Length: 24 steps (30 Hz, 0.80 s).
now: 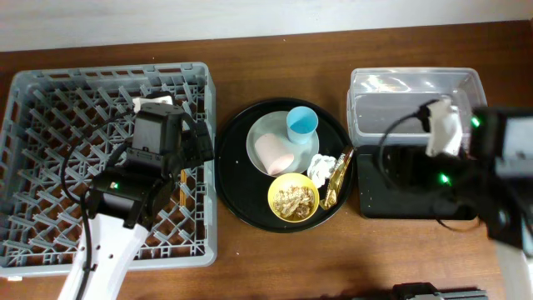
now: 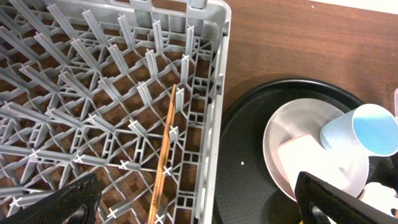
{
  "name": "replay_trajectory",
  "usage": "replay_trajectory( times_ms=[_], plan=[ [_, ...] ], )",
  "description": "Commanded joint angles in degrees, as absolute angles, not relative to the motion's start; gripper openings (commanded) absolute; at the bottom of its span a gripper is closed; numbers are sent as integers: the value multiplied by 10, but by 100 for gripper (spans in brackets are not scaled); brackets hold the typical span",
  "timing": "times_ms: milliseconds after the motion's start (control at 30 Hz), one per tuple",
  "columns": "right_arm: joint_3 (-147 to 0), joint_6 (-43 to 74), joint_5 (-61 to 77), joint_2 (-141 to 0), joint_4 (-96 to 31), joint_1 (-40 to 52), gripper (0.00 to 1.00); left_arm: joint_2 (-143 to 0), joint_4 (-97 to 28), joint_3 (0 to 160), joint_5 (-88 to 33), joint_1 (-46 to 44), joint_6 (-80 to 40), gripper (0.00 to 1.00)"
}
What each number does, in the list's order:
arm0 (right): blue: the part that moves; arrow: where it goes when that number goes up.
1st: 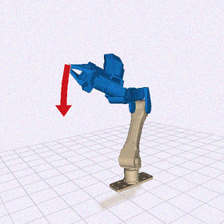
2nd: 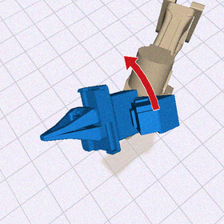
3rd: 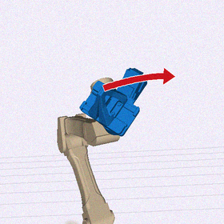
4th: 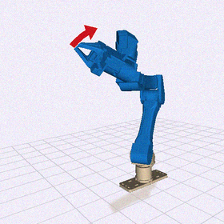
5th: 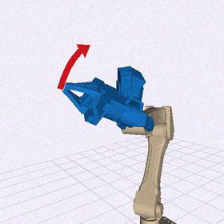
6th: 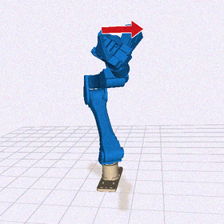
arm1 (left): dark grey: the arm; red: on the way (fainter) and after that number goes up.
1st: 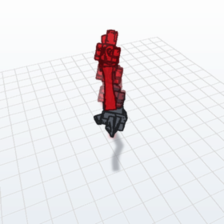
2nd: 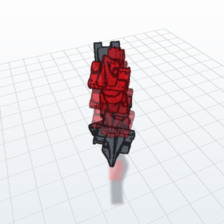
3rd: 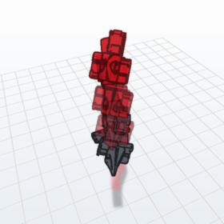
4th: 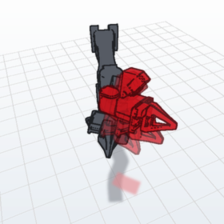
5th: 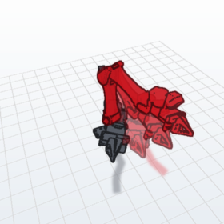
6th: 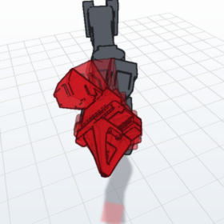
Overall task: Sort waste into correct bins and load items into the dishwasher rack
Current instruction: 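Reach the right gripper to the white tissue on the tray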
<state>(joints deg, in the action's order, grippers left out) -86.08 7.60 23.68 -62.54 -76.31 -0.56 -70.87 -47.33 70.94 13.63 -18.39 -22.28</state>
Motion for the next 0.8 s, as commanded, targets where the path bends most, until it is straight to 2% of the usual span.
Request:
replay_trajectory(
  times_ms=[0, 67, 267, 433, 767],
  plan=[
    [-844, 136, 261, -679, -783, 6, 49, -704, -472, 715, 133, -182, -222, 99],
    [-824, 166, 215, -688, -779, 27, 45, -704, -473, 715, 133, -182, -222, 99],
    [-739, 260, 48, -709, -712, 137, 44, -704, -474, 715, 133, -182, -222, 99],
    [-662, 297, -23, -761, -579, 212, 43, -704, -474, 715, 133, -182, -222, 99],
    [-656, 307, -22, -930, -489, 218, 44, -704, -474, 715, 133, -182, -222, 99]
  ],
)
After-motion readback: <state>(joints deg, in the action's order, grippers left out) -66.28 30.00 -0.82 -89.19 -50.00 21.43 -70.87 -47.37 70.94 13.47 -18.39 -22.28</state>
